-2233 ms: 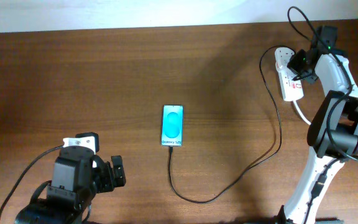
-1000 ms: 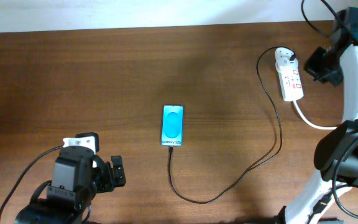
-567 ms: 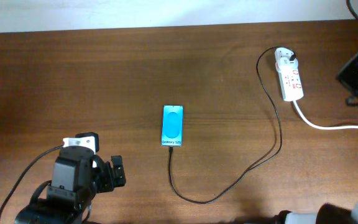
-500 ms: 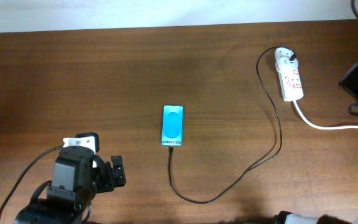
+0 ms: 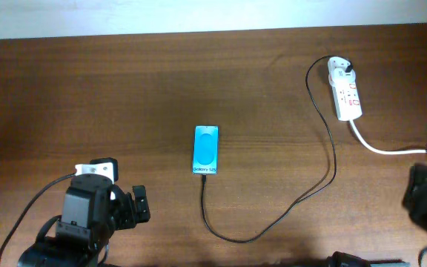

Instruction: Plug charger to phone and switch on socket

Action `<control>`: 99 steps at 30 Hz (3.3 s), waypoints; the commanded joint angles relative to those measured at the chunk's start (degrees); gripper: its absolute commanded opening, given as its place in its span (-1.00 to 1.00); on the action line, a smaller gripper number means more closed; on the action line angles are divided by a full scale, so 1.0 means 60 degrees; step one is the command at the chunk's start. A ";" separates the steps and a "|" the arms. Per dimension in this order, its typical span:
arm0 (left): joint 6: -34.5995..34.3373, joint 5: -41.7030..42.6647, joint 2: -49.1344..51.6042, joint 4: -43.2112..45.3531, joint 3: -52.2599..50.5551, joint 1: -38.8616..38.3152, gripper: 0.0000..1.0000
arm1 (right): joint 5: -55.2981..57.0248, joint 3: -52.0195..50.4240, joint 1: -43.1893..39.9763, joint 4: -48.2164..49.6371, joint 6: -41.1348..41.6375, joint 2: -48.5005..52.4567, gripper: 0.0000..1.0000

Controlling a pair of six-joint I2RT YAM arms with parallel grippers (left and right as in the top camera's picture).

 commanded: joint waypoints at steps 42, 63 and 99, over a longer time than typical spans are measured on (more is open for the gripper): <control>0.0044 -0.0146 -0.0029 -0.0011 -0.0036 0.0029 0.98 | -0.2619 -1.4546 0.2102 1.3045 -0.4120 -0.9020 0.97; 0.0044 -0.0146 -0.0029 -0.0011 -0.0036 0.0029 0.98 | 0.0426 -1.8975 0.2102 1.5413 -0.3085 -0.9111 0.97; 0.2787 -0.0306 -0.6182 1.0342 -0.7876 0.1902 0.98 | 0.0426 -1.8975 0.2091 1.5424 -0.3082 -0.9085 0.97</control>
